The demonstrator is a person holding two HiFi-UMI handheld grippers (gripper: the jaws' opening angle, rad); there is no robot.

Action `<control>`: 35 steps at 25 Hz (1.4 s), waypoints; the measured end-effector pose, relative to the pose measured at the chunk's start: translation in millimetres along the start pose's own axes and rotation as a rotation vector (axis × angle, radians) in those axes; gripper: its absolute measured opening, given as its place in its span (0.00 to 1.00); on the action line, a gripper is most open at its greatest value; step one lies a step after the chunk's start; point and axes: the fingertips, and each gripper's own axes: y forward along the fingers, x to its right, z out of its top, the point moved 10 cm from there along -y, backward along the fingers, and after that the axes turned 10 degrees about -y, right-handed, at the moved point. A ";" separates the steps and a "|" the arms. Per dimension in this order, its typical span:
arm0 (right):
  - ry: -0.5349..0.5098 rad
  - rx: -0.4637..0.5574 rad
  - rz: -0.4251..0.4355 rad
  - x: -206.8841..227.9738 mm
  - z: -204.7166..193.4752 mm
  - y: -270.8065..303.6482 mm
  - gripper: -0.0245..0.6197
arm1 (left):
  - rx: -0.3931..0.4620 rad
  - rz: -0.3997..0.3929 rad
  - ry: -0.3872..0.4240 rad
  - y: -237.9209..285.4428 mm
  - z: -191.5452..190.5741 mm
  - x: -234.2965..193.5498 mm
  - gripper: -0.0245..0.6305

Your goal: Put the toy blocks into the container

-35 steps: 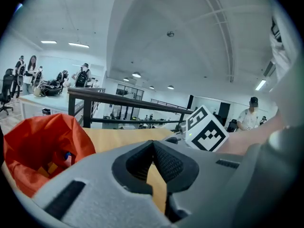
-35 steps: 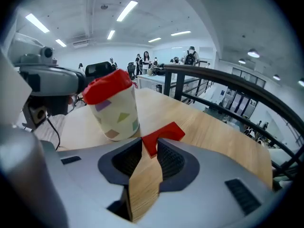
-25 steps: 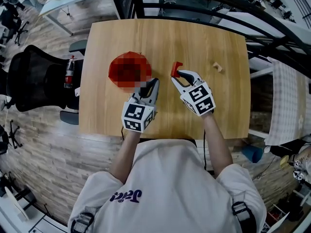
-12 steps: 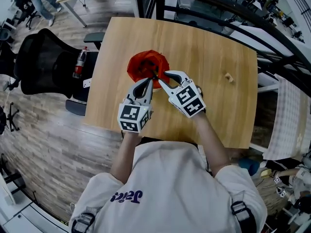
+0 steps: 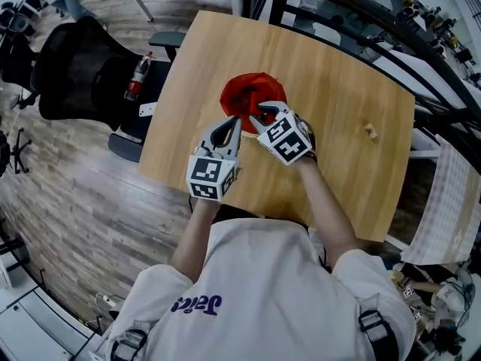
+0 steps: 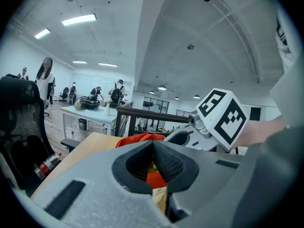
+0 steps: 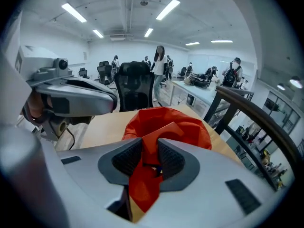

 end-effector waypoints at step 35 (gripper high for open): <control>0.381 0.223 -0.402 9.0 -114.2 -160.6 0.34 | -0.075 -0.315 0.115 71.2 -10.9 121.5 0.05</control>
